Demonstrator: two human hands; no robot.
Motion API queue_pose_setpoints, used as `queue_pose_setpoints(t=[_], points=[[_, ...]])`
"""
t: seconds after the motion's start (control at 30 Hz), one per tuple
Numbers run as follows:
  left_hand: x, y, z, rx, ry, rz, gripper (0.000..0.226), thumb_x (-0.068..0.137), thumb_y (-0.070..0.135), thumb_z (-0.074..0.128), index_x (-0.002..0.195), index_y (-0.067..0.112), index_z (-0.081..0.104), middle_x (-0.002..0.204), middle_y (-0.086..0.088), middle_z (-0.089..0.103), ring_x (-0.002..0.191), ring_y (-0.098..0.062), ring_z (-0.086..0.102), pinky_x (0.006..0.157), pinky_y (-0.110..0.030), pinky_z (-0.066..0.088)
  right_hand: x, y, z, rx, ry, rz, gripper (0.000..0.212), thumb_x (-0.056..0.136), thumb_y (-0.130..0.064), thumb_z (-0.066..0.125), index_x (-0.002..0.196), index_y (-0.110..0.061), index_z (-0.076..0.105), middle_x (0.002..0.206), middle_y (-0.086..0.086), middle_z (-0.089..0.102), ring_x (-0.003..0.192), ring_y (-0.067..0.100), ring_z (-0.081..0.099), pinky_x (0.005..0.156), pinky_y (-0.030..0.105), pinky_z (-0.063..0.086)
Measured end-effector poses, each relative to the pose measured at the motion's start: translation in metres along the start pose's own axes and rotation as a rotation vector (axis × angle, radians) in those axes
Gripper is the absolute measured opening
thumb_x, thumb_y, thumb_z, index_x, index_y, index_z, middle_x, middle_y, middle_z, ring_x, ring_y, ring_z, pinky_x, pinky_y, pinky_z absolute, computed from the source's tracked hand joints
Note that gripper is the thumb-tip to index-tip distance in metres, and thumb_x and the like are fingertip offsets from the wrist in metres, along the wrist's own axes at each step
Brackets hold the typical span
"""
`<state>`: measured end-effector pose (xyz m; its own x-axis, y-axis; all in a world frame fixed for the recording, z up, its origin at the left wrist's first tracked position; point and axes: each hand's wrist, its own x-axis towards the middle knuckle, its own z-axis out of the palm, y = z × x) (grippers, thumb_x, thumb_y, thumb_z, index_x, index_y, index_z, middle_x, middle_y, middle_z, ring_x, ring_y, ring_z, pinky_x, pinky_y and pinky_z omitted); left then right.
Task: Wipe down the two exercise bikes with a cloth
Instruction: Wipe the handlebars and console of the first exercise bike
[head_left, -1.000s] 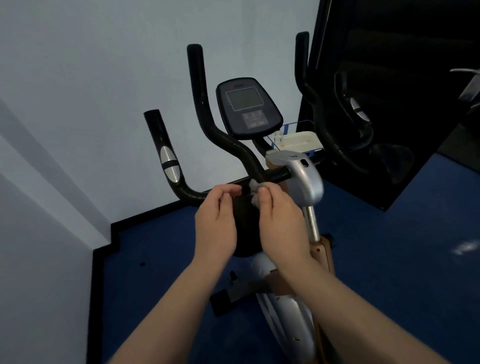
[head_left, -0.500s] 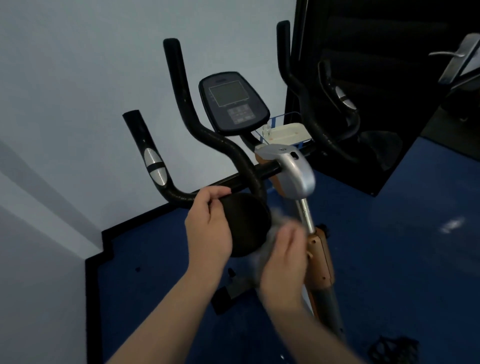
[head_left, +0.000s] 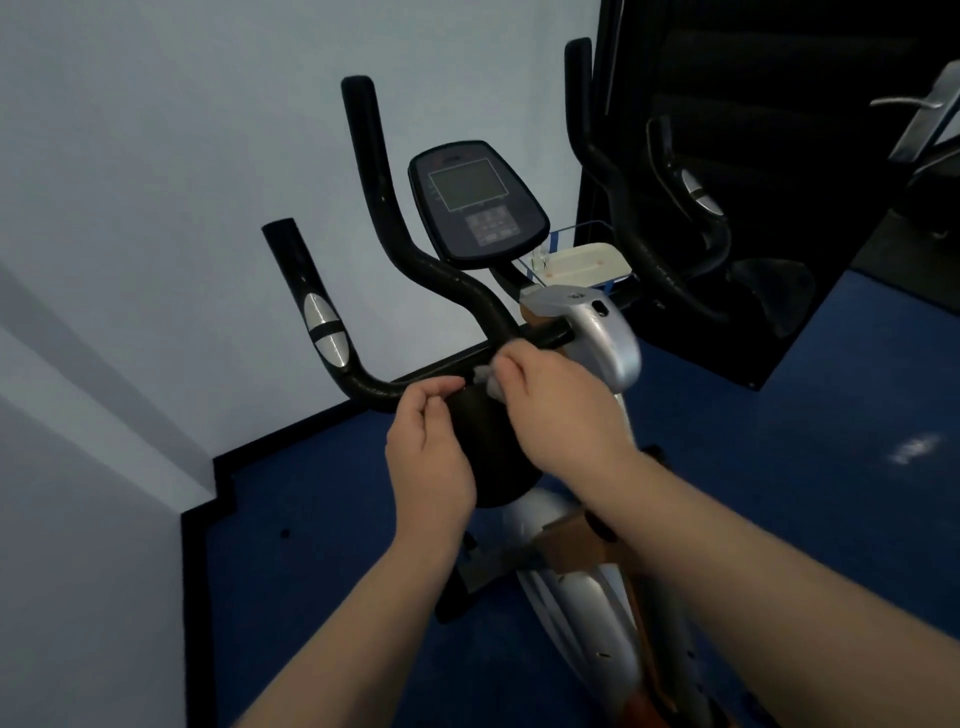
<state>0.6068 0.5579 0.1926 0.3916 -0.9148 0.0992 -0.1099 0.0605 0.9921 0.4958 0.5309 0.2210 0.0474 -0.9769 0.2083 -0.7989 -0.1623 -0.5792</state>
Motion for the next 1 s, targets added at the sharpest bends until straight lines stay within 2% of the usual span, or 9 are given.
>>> queue_pose_setpoints(t=[0.07, 0.2, 0.37, 0.47, 0.53, 0.6, 0.73, 0.9, 1.0], points=[[0.0, 0.0, 0.0, 0.002, 0.014, 0.008, 0.032, 0.1, 0.011, 0.037, 0.098, 0.019, 0.068, 0.093, 0.01, 0.066, 0.085, 0.002, 0.059, 0.075, -0.016, 0.046, -0.003, -0.003, 0.008, 0.03, 0.063, -0.016, 0.025, 0.1, -0.038, 0.033, 0.104, -0.026, 0.055, 0.096, -0.002, 0.059, 0.092, 0.019, 0.056, 0.073, 0.04, 0.049], [-0.001, -0.002, 0.001, 0.002, 0.022, 0.006, 0.032, 0.1, 0.013, 0.037, 0.098, 0.021, 0.069, 0.09, 0.014, 0.065, 0.082, 0.007, 0.058, 0.071, -0.014, 0.043, -0.064, 0.008, 0.027, 0.484, 0.286, 0.151, 0.027, 0.1, -0.035, 0.034, 0.121, -0.032, 0.05, 0.105, -0.012, 0.056, 0.098, 0.003, 0.054, 0.083, 0.034, 0.049], [0.0, 0.001, 0.0, -0.106, 0.005, -0.109, 0.034, 0.1, 0.017, 0.037, 0.098, 0.02, 0.071, 0.101, 0.003, 0.069, 0.098, -0.011, 0.062, 0.081, -0.025, 0.05, -0.041, 0.006, 0.001, 0.404, 0.399, -0.025, 0.027, 0.097, -0.034, 0.045, 0.124, -0.032, 0.049, 0.113, -0.017, 0.056, 0.105, 0.0, 0.053, 0.088, 0.026, 0.049], [-0.006, 0.003, -0.006, -0.304, -0.047, -0.237, 0.031, 0.1, 0.023, 0.043, 0.099, 0.018, 0.073, 0.099, 0.001, 0.074, 0.095, -0.012, 0.067, 0.074, -0.02, 0.053, -0.012, -0.023, 0.003, 0.125, 0.306, -0.253, 0.029, 0.091, -0.026, 0.056, 0.121, -0.024, 0.055, 0.106, -0.006, 0.066, 0.102, 0.015, 0.061, 0.094, 0.034, 0.045], [-0.011, 0.0, -0.012, -0.461, -0.063, -0.304, 0.033, 0.102, 0.027, 0.042, 0.099, 0.017, 0.073, 0.103, -0.002, 0.074, 0.103, -0.016, 0.067, 0.088, -0.028, 0.051, -0.026, -0.031, 0.029, -0.05, 0.31, -0.344, 0.023, 0.093, -0.023, 0.057, 0.114, -0.017, 0.065, 0.098, 0.0, 0.071, 0.096, 0.018, 0.065, 0.096, 0.035, 0.045], [-0.013, -0.005, -0.02, -0.534, -0.087, -0.322, 0.04, 0.104, 0.034, 0.034, 0.105, 0.017, 0.071, 0.112, -0.005, 0.073, 0.112, -0.017, 0.065, 0.101, -0.032, 0.045, -0.057, -0.024, 0.044, 0.049, 0.344, -0.316, 0.028, 0.095, -0.027, 0.054, 0.116, -0.013, 0.067, 0.1, -0.001, 0.073, 0.093, 0.013, 0.067, 0.086, 0.027, 0.051], [-0.012, -0.01, -0.025, -0.501, -0.177, -0.259, 0.054, 0.103, 0.043, 0.024, 0.111, 0.017, 0.07, 0.113, -0.005, 0.073, 0.112, -0.016, 0.065, 0.101, -0.034, 0.044, -0.072, 0.004, 0.029, 0.113, 0.35, -0.395, 0.031, 0.094, -0.034, 0.053, 0.119, -0.022, 0.067, 0.093, -0.009, 0.073, 0.076, 0.001, 0.064, 0.067, 0.019, 0.052], [-0.017, -0.004, -0.016, -0.488, -0.091, -0.317, 0.047, 0.102, 0.045, 0.032, 0.104, 0.022, 0.073, 0.109, -0.001, 0.074, 0.11, -0.015, 0.066, 0.1, -0.035, 0.045, -0.052, -0.026, 0.031, 0.191, 0.315, -0.282, 0.033, 0.094, -0.026, 0.055, 0.126, -0.018, 0.062, 0.113, -0.003, 0.07, 0.103, 0.01, 0.064, 0.087, 0.032, 0.053], [-0.017, -0.001, -0.015, -0.467, -0.095, -0.324, 0.05, 0.101, 0.047, 0.032, 0.1, 0.022, 0.075, 0.106, -0.005, 0.075, 0.107, -0.02, 0.067, 0.096, -0.036, 0.048, -0.081, -0.02, 0.039, 0.322, 0.219, -0.176, 0.034, 0.095, -0.032, 0.052, 0.129, -0.036, 0.056, 0.114, -0.014, 0.068, 0.102, -0.001, 0.062, 0.084, 0.026, 0.054]])
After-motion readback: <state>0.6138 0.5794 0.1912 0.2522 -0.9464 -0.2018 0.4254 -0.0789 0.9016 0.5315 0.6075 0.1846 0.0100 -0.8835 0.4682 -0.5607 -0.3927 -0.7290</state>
